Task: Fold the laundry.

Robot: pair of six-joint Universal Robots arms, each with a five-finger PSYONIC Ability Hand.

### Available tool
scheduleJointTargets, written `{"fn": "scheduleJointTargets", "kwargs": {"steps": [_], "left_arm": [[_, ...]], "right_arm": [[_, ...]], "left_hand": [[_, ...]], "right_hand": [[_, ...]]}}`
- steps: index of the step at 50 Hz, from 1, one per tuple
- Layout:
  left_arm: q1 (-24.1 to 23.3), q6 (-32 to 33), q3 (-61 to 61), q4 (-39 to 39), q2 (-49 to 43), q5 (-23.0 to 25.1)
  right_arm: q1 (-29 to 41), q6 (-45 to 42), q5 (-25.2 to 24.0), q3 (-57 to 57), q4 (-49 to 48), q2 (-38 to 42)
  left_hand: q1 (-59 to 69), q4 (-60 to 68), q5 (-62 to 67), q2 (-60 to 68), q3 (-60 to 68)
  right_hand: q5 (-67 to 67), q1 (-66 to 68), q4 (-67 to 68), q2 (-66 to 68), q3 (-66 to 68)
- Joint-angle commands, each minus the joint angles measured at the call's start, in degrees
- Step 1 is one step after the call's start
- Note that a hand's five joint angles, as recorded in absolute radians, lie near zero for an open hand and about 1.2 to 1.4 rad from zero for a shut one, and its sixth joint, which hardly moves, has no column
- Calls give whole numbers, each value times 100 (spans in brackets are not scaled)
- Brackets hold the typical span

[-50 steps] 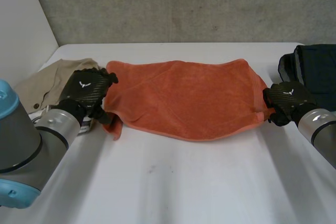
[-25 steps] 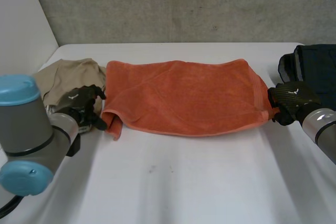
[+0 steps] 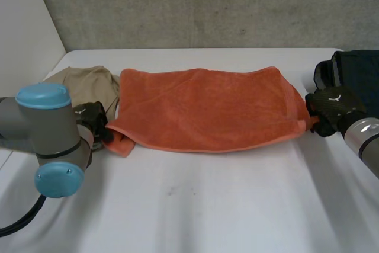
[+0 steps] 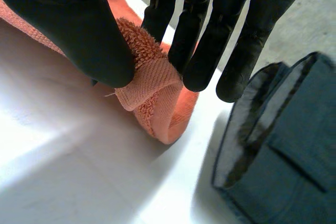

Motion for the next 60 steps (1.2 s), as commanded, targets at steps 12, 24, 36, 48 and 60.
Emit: {"fn": "scheduleJointTargets", "kwargs": {"steps": [12,24,36,48,60], "left_arm": [[-383,3279,-1111,-740,2668,112],[-603,5857,-2553,-942,3479,605],[-560,5953,-797,340,1001,570],[-252,6287,2833,2423,51,1087],[-147,5286,2881,3461,384,1897]], "right_arm": [[-237,-1957,21,-683,2560,-1597],[-668,-3673,30,-289,4276,-1933],[183,-2979,1084,-1218,2941,132],[694,-1503,1401,-4057,368,573],[782,-1098,1445,-4008,-1183,283]], "left_hand": [[3029,3291,3325,3197,3306],[3029,3291,3325,3197,3306],[3029,3291,3325,3197,3306],[3029,3291,3325,3197,3306],[3029,3291,3325,3197,3306]], "right_hand": [[1286,2307,1156,1245,1175],[1286,2307,1156,1245,1175],[1286,2307,1156,1245,1175],[1286,2307,1156,1245,1175],[1286,2307,1156,1245,1175]]}}
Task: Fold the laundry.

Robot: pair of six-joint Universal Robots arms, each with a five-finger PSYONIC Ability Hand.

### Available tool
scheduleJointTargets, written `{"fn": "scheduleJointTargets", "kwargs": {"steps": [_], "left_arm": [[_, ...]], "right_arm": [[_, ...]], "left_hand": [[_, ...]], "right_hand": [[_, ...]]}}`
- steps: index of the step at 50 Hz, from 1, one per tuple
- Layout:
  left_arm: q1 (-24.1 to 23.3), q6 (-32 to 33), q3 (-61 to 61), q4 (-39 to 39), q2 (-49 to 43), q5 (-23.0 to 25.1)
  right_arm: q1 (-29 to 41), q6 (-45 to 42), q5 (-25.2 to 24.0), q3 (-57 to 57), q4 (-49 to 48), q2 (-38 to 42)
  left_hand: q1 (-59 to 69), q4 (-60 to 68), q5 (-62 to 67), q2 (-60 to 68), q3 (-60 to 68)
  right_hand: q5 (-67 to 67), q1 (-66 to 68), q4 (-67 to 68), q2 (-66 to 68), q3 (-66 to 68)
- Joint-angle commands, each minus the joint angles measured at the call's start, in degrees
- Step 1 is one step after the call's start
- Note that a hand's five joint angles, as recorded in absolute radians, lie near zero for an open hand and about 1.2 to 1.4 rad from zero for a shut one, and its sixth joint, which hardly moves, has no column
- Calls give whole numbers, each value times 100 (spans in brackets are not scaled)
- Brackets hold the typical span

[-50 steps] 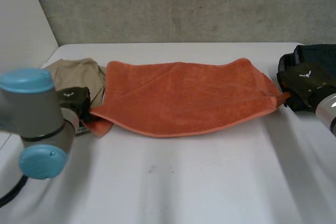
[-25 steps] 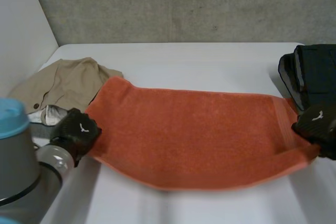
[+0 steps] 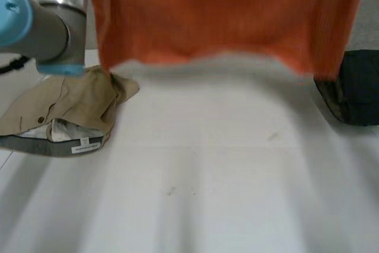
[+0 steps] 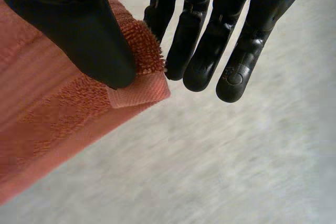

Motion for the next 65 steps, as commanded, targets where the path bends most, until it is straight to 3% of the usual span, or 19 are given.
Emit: {"fn": "scheduleJointTargets", "kwargs": {"steps": [1,11,22,30,34,38,41,42,46,53,60,65], "left_arm": [[73,-730,-1000,210,352,209],[73,-801,-3295,254,511,332],[-58,-801,-4624,183,89,561],[-102,-766,-5828,-299,1108,569],[-173,-713,-6338,-1247,1889,578],[-164,-704,-6620,-2913,2838,561],[-164,-695,-6673,-3926,3173,552],[-164,-687,-6690,-4583,3322,534],[-182,-643,-6621,-5484,3447,561],[-208,-634,-6217,-4617,3105,534],[-226,-634,-5347,-3202,1954,438],[-226,-555,-4434,-2236,787,87]], "right_arm": [[55,96,-46,523,-57,-173],[47,184,-388,2078,504,-111],[-24,272,-556,3221,1436,162],[-488,-271,-907,3670,2918,-275],[-796,-1051,-1091,4030,4078,-987],[-1322,-2184,-1136,4521,5055,-1568],[-1754,-2872,-1145,4821,5426,-1947],[-1990,-3153,-1162,4909,5541,-2113],[-2361,-3165,-1328,4963,5524,-2212],[-2336,-2859,-1611,4823,4929,-1756],[-1738,-1689,-1444,4348,3645,-1070],[-1335,-1293,-988,3944,2600,-482]], "left_hand": [[1365,1107,1431,1133,1170],[1365,1107,1431,1133,1170],[1365,1107,1431,1133,1170],[1365,1107,1431,1133,1170],[1365,1107,1431,1133,1170],[1365,1107,1431,1133,1170],[1365,1107,1431,1133,1170],[1365,1107,1431,1133,1170],[1365,1107,1431,1133,1170],[1365,1107,1431,1133,1170],[1365,1107,1431,1133,1170],[1365,1107,1431,1133,1170]], "right_hand": [[1286,2307,1156,1245,1175],[1286,2307,1156,1245,1175],[1286,2307,1156,1245,1175],[1286,2307,1156,1245,1175],[1286,2307,1156,1245,1175],[1286,2307,1156,1245,1175],[1286,2307,1156,1245,1175],[1286,2307,1156,1245,1175],[1286,2307,1156,1245,1175],[1286,2307,1156,1245,1175],[1286,2307,1156,1245,1175],[1286,2307,1156,1245,1175]]}}
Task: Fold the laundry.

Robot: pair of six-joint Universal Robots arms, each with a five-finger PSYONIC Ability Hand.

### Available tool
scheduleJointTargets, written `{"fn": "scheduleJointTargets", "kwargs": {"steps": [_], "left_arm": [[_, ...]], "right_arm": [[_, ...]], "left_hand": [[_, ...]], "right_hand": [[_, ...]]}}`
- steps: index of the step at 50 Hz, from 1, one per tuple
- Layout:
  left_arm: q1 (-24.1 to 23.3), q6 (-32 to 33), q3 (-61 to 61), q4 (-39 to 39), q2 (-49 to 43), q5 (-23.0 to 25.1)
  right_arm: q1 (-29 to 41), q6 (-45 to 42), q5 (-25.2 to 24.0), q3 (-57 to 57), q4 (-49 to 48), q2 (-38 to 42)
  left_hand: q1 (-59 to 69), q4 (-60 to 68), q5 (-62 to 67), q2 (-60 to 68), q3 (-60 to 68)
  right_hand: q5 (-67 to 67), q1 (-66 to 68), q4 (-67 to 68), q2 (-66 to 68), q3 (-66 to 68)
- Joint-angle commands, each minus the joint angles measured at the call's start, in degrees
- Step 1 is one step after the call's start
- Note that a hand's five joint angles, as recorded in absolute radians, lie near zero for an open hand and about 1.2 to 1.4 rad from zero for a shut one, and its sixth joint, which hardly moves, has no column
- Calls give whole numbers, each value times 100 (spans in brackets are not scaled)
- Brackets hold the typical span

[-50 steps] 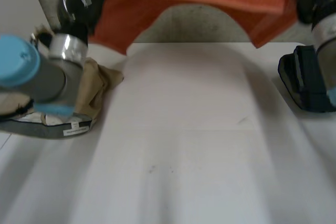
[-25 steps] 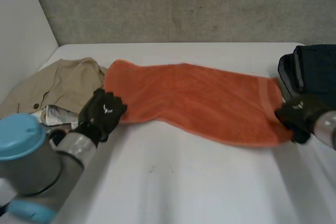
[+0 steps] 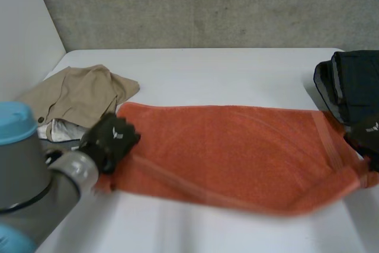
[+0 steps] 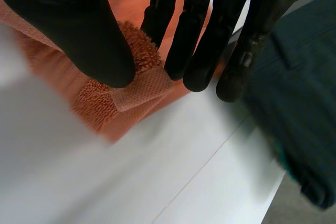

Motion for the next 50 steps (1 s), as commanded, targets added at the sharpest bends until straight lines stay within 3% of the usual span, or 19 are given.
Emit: {"fn": "scheduleJointTargets", "kwargs": {"steps": [1,12,25,26,27,28,29,32,42,46,50], "left_arm": [[3,100,1200,1334,-1512,-394],[-15,593,3098,1756,-3199,-518],[-41,637,4084,2688,-4027,-526],[-58,637,4084,2801,-4062,-518],[-67,628,4067,2846,-4062,-500],[-67,628,4049,2872,-4071,-491],[-111,602,4023,2916,-4062,-483],[-181,575,3979,2961,-4027,-474],[-199,558,3549,2926,-3518,-535],[-182,418,3039,2829,-2965,-544],[-120,-257,2293,2452,-1956,-500]], "right_arm": [[638,688,571,-552,-1460,796],[1175,705,1240,-1518,-3105,2061],[1465,705,1794,-2547,-4125,3002],[1491,697,1855,-2643,-4090,3081],[1509,688,1890,-2661,-4081,3108],[1544,688,1952,-2662,-4072,3125],[1623,679,2117,-2670,-4046,3143],[1729,705,2399,-2644,-4028,3108],[1799,784,2409,-2249,-3958,2643],[1782,1161,2208,-1977,-3643,2108],[1738,1583,1761,-1801,-3134,1677]], "left_hand": [[1365,1101,1432,1121,1163],[1365,1101,1432,1121,1163],[1365,1101,1432,1121,1163],[767,504,835,524,566],[-787,-1051,-720,-1031,-989],[-2785,-3048,-2717,-3028,-2986],[-5635,-5899,-5568,-5879,-5837],[-5635,-5899,-5568,-5879,-5837],[-5635,-5899,-5568,-5879,-5837],[-5635,-5899,-5568,-5879,-5837],[-5631,-5894,-5563,-5874,-5832]], "right_hand": [[1286,2307,1154,1244,1175],[1286,2307,1154,1244,1175],[1286,2307,1154,1244,1175],[59,1080,-72,18,-51],[-2118,-1097,-2249,-2159,-2228],[-3888,-2867,-4019,-3930,-3998],[-5122,-4101,-5253,-5163,-5232],[-5714,-4693,-5846,-5756,-5825],[-5714,-4693,-5846,-5756,-5825],[-5714,-4693,-5846,-5756,-5825],[-5714,-4693,-5846,-5756,-5825]]}}
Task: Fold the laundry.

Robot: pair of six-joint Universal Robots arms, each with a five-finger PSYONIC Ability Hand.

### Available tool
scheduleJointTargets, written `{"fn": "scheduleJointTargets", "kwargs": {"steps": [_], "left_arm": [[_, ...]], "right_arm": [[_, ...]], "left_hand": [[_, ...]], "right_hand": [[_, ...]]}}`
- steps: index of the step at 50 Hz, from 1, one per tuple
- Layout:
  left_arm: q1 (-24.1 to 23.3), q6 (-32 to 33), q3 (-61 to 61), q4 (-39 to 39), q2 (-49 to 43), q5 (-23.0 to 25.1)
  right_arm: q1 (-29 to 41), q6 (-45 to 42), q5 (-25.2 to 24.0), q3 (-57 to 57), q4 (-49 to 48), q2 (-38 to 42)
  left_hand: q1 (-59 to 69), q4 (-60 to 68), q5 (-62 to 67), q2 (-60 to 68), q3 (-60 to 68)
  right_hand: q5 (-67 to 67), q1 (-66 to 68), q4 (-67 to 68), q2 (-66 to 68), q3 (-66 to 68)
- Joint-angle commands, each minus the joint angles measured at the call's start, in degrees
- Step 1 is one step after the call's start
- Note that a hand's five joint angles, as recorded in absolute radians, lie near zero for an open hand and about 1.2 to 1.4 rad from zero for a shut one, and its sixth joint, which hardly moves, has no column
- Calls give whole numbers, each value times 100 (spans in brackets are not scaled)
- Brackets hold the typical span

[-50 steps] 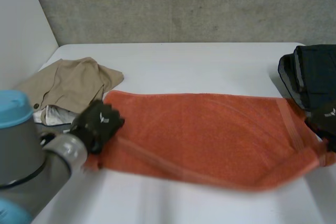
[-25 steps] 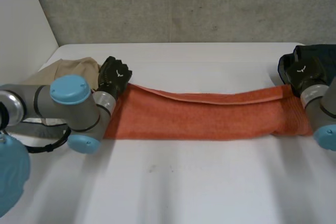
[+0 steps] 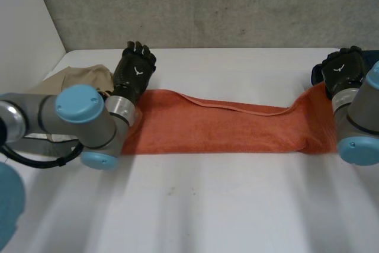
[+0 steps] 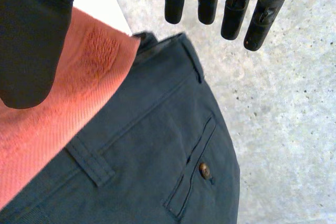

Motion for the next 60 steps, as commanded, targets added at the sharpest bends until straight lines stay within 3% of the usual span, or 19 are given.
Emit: {"fn": "scheduleJointTargets", "kwargs": {"steps": [1,10,16,27,32,33,35,41,47,50,56,60], "left_arm": [[95,-887,-1119,-514,1455,37],[244,-2258,-1691,-1315,2274,81],[279,-2365,-1613,-1561,2151,11],[244,-2373,-1006,-2211,1105,-332],[218,-2391,-760,-2571,771,-341],[218,-2391,-708,-2668,718,-341],[218,-2382,-681,-2739,700,-367],[201,-2409,-663,-2739,823,-367],[121,-2426,-716,-2730,1175,-376],[-45,-2426,-786,-2739,1298,-385],[-388,-2426,-1067,-2730,1447,-393],[-511,-2452,-1199,-2730,1465,-393]], "right_arm": [[-60,741,-685,375,810,-835],[-104,1418,-1178,534,1619,-1336],[-113,1428,-1328,648,1734,-1380],[-210,1375,-1381,727,1752,-1380],[-315,1340,-1538,648,1822,-1389],[-333,1270,-1643,613,1857,-1389],[-342,1156,-1749,561,1866,-1389],[-280,603,-2241,394,1831,-1249],[-263,13,-2269,-115,1778,-573],[-245,-207,-2207,-537,1769,-81],[-210,-321,-1777,-1478,1769,816],[-184,-348,-1697,-2049,1769,1387]], "left_hand": [[-111,-163,-279,-182,-224],[40,-11,-128,-31,-73],[275,224,107,204,162],[1552,1501,1384,1481,1439],[4088,4036,3919,4017,3974],[5743,5691,5575,5672,5629],[6881,6830,6713,6810,6768],[6884,6833,6716,6813,6771],[6884,6833,6716,6813,6771],[3732,3680,3564,3661,3619],[2465,2413,2296,2394,2351],[2329,2277,2161,2258,2215]], "right_hand": [[-412,-163,-369,-338,-242],[-412,-163,-369,-338,-242],[-412,-163,-369,-338,-242],[-412,-163,-369,-338,-242],[-412,-163,-369,-338,-242],[-412,-163,-369,-338,-242],[-412,-163,-369,-338,-242],[-412,-163,-369,-338,-242],[-203,46,-160,-129,-33],[150,399,193,225,320],[571,820,614,645,741],[1024,1274,1068,1099,1194]]}}
